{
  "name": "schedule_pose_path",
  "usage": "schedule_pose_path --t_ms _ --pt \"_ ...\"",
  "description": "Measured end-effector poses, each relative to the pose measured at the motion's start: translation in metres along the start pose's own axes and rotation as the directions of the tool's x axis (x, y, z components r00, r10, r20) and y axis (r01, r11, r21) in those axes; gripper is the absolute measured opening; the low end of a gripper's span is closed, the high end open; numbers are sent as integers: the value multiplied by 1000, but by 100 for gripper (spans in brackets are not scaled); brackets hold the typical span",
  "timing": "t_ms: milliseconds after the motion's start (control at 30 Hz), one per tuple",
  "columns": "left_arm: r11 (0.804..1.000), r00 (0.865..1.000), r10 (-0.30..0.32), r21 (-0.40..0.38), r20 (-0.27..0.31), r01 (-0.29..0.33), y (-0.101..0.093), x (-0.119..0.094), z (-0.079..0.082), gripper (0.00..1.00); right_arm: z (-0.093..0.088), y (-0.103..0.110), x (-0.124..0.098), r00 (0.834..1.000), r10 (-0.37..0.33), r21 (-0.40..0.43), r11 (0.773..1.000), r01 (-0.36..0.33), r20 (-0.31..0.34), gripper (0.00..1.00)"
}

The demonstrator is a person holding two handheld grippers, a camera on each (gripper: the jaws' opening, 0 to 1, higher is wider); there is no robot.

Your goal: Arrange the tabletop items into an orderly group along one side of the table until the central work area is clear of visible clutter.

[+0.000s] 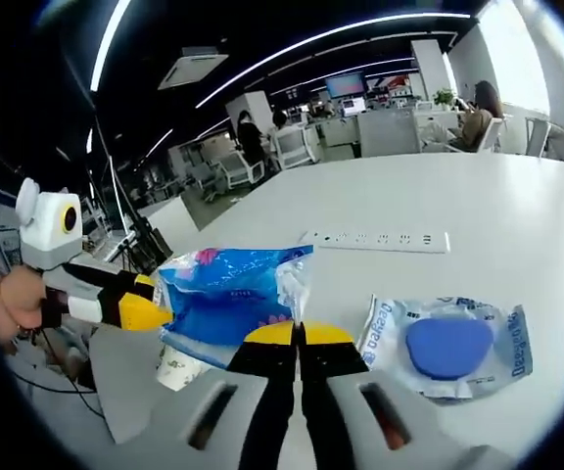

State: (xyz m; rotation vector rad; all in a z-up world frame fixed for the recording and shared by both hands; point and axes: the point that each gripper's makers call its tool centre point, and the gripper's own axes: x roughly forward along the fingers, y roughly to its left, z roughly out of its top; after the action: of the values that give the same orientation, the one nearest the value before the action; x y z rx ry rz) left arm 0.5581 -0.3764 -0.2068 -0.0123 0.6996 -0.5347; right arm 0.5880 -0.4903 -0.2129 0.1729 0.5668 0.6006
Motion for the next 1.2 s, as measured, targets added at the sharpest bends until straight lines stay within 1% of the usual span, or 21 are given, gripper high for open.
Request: schedule_pose_path --t_ms 200,433,633,900,1200 --pt "999 1000 -25 21 1 25 -19 8 8 6 3 -14 -21 999 -25 15 1000 25 23 0" --pt "996 997 -78 50 -6 78 -52 22 18 2 6 -38 -46 997 -65 27 998 63 46 0" --pt "992 993 -118 54 -9 118 -78 33 25 1 9 -56 -68 993 -97 39 995 95 63 0" --pt "982 985 -170 83 -18 171 -116 52 36 0 9 -89 -97 985 -152 55 987 148 80 0" --pt "971 974 -224 85 -20 225 -157 76 48 0 14 -127 -128 973 -212 60 976 207 95 0"
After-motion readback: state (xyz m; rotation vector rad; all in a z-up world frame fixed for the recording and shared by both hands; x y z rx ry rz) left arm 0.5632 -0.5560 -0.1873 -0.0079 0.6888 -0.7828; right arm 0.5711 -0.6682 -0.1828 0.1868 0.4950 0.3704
